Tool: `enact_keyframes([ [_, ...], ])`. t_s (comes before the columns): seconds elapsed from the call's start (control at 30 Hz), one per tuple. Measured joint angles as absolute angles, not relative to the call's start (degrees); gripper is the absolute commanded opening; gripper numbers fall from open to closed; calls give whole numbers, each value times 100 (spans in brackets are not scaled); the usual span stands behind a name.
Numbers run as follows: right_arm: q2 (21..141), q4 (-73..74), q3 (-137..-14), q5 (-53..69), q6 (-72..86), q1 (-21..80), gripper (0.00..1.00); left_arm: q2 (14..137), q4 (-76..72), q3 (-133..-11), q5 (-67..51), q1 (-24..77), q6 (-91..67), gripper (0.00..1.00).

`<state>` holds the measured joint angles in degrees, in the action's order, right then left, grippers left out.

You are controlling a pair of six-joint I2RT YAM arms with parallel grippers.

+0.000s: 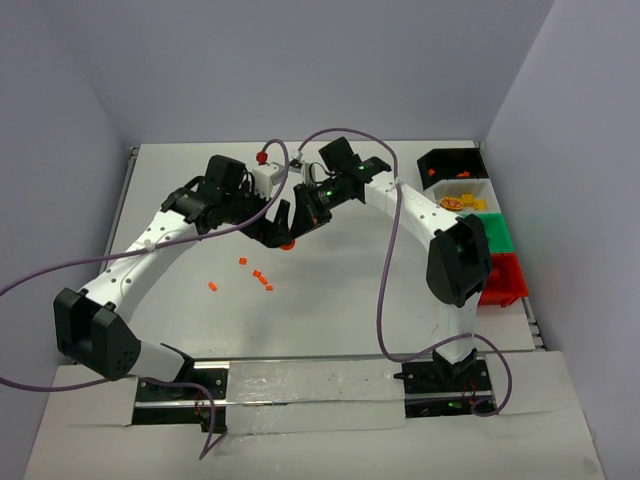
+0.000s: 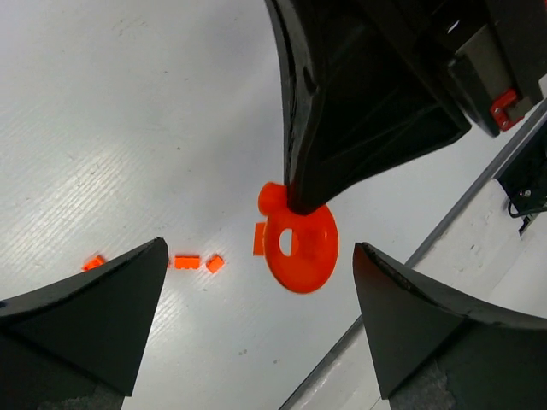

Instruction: Sort the legos into containers by color

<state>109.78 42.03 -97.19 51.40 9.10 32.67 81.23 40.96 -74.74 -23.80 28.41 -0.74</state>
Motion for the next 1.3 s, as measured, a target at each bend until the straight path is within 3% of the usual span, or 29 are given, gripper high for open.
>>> enact_keyframes([
  [0.17,10978,4229,-9699,4773,679,2735,0,8006,4158,-7473,-2211,2707,47,99],
  [0.33,11051,4263,-9803,3917,302,1104,0,7531,4177,-7459,-2116,1936,132,99],
  [0.6,12036,4098,-11486,2445,153,-1210,0,7205,3910,-6841,-1733,1396,-68,99],
  [1.0,13312,3309,-12602,1426,550,-1546,1,7642,3933,-6720,-1256,914,-185,99],
  [1.07,13477,3232,-12602,1277,552,-1529,5,7640,3931,-6701,-1258,795,-146,99],
  [1.1,13541,3187,-12602,1228,552,-1525,13,7634,3935,-6676,-1258,752,-99,99],
  [1.13,13592,3151,-12602,1175,554,-1523,30,7628,3937,-6635,-1256,713,-58,99],
  [1.23,13680,3096,-12602,1076,574,-1522,55,7594,3962,-6479,-1249,638,76,99],
  [1.3,13688,3083,-12602,1047,586,-1522,60,7565,3985,-6351,-1237,603,172,99],
])
